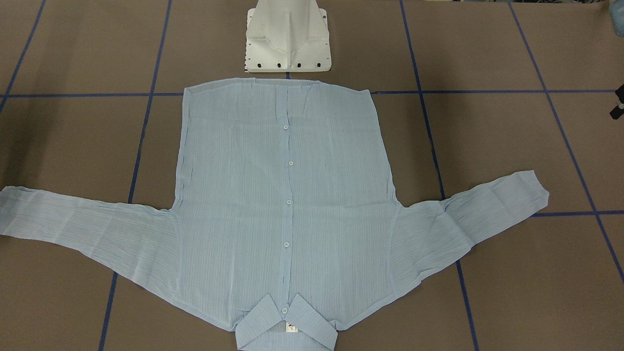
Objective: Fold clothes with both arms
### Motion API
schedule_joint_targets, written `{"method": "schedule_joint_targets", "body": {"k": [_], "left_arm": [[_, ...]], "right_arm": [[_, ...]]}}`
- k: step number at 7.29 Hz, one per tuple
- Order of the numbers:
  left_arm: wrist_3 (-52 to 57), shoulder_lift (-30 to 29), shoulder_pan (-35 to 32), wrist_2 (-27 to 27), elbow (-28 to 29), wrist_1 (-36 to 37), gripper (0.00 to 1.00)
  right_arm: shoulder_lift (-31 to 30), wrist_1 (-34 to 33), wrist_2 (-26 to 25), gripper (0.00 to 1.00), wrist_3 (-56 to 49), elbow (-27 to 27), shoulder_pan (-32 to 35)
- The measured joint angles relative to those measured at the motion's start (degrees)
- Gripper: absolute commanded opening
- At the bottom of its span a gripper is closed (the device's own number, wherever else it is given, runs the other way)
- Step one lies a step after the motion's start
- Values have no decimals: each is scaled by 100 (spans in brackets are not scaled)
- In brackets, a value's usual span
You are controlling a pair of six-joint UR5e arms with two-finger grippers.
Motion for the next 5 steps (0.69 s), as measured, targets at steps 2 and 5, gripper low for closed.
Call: {"method": "schedule_joint_targets", "body": {"k": [2, 5], "left_arm": [[3, 2, 4, 0, 0, 0, 100], [3, 8, -1, -12, -3, 0, 100]], "right_arm": [[5, 0, -23, 0, -10, -9, -12], [9, -16, 126, 0, -9, 113, 11]]}}
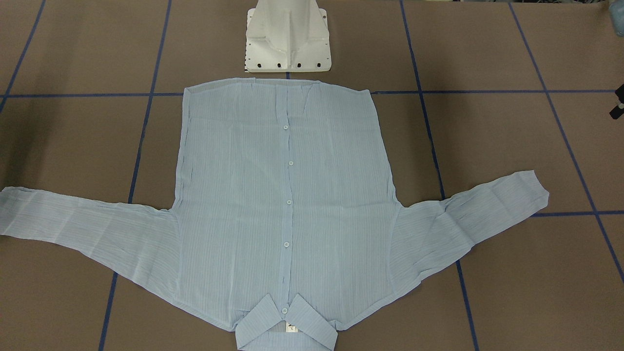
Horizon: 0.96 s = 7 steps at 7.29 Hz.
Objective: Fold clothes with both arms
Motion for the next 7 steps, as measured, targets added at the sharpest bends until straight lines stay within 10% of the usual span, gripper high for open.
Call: {"method": "schedule_joint_targets", "body": {"k": [4, 7], "left_arm": [[-6, 127, -1, -221, -130, 0, 100], [-9, 198, -1, -239, -185, 0, 100]], "right_arm": [[-17, -538, 859, 0, 1827, 1598, -60], [754, -634, 481, 0, 4740, 2391, -1295]]}}
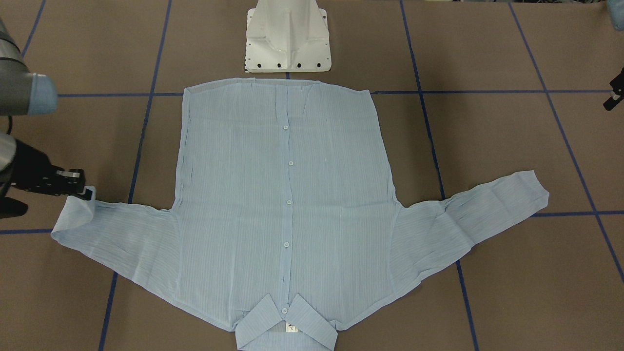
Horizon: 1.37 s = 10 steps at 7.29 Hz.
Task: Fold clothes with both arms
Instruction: 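Grasp the sleeve cuff nearest the right gripper with the right gripper, then carry the held sleeve across the shirt toward the collar with the right gripper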
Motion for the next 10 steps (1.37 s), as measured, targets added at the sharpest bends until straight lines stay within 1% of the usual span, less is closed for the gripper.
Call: {"method": "schedule_joint_targets", "body": {"k": [1, 2, 3, 4, 5, 6, 7, 8, 10], "left_arm": [[0, 2, 0, 0, 1, 0, 100], [0, 4, 0, 2, 7, 0, 100], [0, 4, 0, 2, 12, 0, 100], [0, 6, 0, -1, 12, 2, 100], [0, 13, 0, -16, 14, 6, 100], [0, 26, 0, -66, 18, 6, 100], [0, 45, 0, -129, 19, 3, 100], [0, 52, 0, -160, 20, 3, 100], [0, 57, 5, -191, 16, 8, 100]], "right_arm": [[542, -22, -452, 0, 1101, -20, -536], [1165, -38, -949, 0, 1933, -246, -982], [1900, -42, -1394, 0, 2606, -709, -1286], [2652, -40, -1764, 0, 3126, -1284, -1468], [3311, -31, -2059, 0, 3479, -1848, -1625], [3820, -17, -2468, 0, 3727, -2291, -1836], [4112, 1, -2899, 0, 3900, -2536, -2055], [4290, 18, -3150, 0, 3992, -2703, -2188], [4569, 59, -3300, 0, 4090, -3047, -2265]]}}
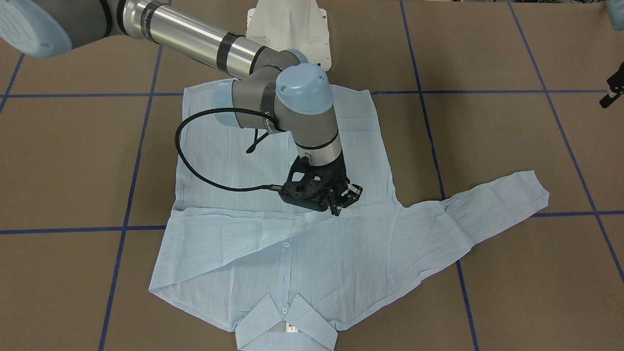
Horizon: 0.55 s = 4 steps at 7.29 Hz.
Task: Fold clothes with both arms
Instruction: 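Carry the held sleeve across the shirt toward the collar with the right gripper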
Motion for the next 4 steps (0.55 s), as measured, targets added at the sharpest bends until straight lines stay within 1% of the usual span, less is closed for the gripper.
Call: {"method": "schedule_joint_targets", "body": {"k": [1, 2, 4], "left_arm": [[0, 0, 2, -33, -3, 1, 100], [-2, 0, 3, -70, -6, 1, 100], [-6, 1, 10, -144, -4, 1, 100]], "right_arm": [[54, 58, -38, 0, 45, -106, -5], [81, 110, -79, 20, 72, -187, -7], [134, 211, -134, 73, 88, -331, -12]]}}
